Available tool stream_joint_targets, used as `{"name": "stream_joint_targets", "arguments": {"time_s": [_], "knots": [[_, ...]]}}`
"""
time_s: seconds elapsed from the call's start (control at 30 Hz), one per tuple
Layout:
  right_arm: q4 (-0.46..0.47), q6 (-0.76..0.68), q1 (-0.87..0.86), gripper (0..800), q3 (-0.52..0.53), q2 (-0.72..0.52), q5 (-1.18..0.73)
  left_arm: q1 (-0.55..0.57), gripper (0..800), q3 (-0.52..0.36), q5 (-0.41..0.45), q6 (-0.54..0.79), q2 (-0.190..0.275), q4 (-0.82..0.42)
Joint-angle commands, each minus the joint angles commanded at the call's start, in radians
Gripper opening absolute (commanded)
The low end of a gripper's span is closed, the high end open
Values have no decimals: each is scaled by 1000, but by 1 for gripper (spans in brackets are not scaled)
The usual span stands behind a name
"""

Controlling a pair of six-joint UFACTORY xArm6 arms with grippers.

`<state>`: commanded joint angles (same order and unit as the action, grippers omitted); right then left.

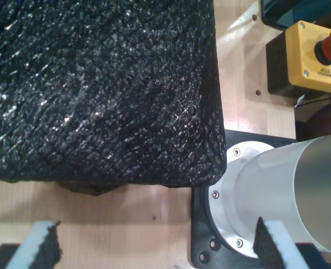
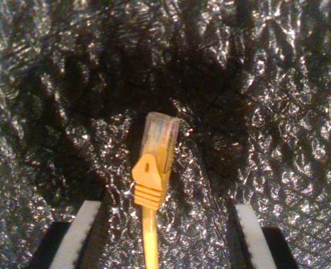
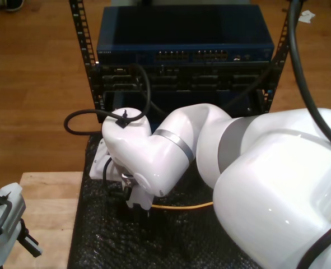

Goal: Grab the cable and plug it in

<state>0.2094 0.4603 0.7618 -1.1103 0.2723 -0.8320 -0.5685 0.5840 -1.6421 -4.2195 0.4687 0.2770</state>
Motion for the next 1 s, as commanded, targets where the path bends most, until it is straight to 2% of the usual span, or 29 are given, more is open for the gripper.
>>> {"name": "stream_joint_targets", "arguments": {"time_s": [0.17,0.23,0.37,0.5,1.0], "knots": [[2,2,0,434,0,0,0,0,800,0,0,2,0,0],[2,2,0,364,0,0,0,0,800,0,0,2,0,0],[2,2,0,325,0,0,0,0,800,0,0,3,0,0],[2,0,2,302,-2,0,0,0,800,0,0,3,0,0],[6,2,21,304,0,5,14,0,800,0,0,5,0,0]]}}
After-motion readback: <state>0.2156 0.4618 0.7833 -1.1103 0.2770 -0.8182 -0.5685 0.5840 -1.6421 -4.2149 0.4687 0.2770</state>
